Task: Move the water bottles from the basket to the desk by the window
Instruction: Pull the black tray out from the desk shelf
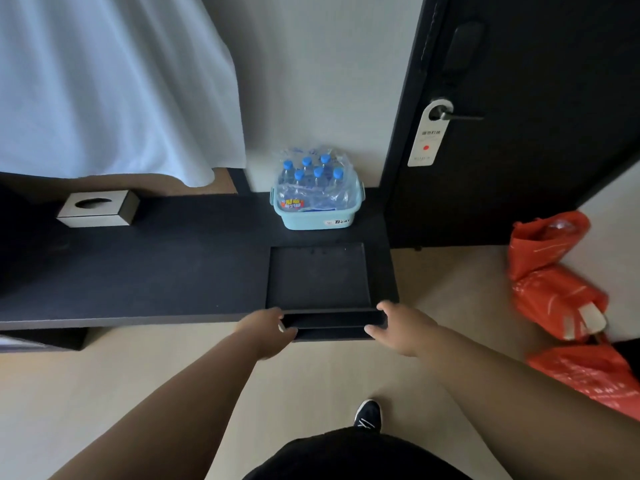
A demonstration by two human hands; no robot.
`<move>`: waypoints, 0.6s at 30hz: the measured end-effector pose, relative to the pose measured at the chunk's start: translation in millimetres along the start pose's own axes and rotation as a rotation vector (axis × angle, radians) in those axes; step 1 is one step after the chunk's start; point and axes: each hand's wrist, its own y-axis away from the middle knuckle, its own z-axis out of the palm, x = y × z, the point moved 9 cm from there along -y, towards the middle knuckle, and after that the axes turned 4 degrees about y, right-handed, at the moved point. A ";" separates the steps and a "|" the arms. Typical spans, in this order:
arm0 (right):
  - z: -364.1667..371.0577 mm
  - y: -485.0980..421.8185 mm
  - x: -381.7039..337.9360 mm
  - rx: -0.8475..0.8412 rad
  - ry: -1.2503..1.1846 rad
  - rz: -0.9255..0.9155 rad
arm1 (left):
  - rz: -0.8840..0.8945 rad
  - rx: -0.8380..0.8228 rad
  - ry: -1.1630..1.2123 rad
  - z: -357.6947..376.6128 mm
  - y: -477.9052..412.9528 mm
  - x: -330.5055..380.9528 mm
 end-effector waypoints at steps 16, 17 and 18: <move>-38.6 -95.9 33.1 -0.075 -0.016 -0.005 | -0.094 -0.014 -0.012 -29.7 -71.4 19.7; -41.8 -100.8 29.4 -0.071 -0.004 -0.011 | -0.094 -0.022 -0.027 -31.5 -77.2 17.4; -45.1 -106.1 25.6 -0.067 0.002 -0.014 | -0.092 -0.029 -0.039 -34.0 -84.0 15.5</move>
